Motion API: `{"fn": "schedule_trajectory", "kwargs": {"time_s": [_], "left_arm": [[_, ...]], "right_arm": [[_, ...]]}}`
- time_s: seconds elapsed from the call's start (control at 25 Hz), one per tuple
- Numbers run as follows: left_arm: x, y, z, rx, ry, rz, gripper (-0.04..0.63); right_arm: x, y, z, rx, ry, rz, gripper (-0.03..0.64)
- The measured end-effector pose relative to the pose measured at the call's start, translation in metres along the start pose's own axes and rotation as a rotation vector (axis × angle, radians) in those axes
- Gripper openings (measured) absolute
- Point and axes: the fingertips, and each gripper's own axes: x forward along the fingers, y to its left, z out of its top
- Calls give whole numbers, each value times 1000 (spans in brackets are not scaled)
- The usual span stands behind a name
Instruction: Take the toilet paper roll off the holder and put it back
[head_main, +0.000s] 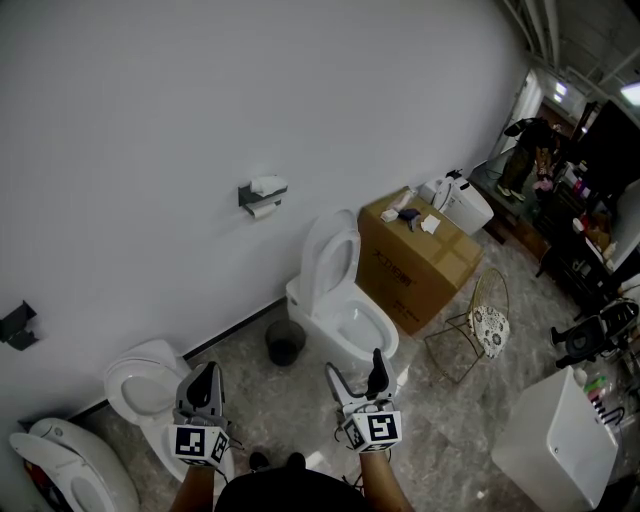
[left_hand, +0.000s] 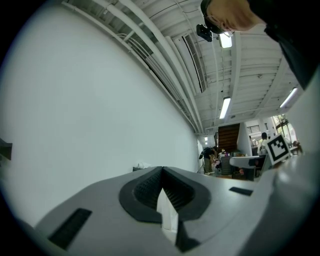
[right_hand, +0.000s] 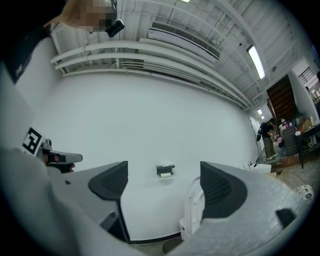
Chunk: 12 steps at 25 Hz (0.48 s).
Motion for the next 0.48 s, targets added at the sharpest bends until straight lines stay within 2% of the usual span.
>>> {"fn": "schedule_trajectory", "kwargs": {"time_s": [0.32, 0.48], "left_arm": [[-2, 2, 5, -4, 12, 15, 3], [-3, 4, -5, -8, 7, 6, 3]], "right_arm": [[1, 2, 1, 1, -9, 11, 495], [1, 1, 0, 12, -10, 9, 535]]}}
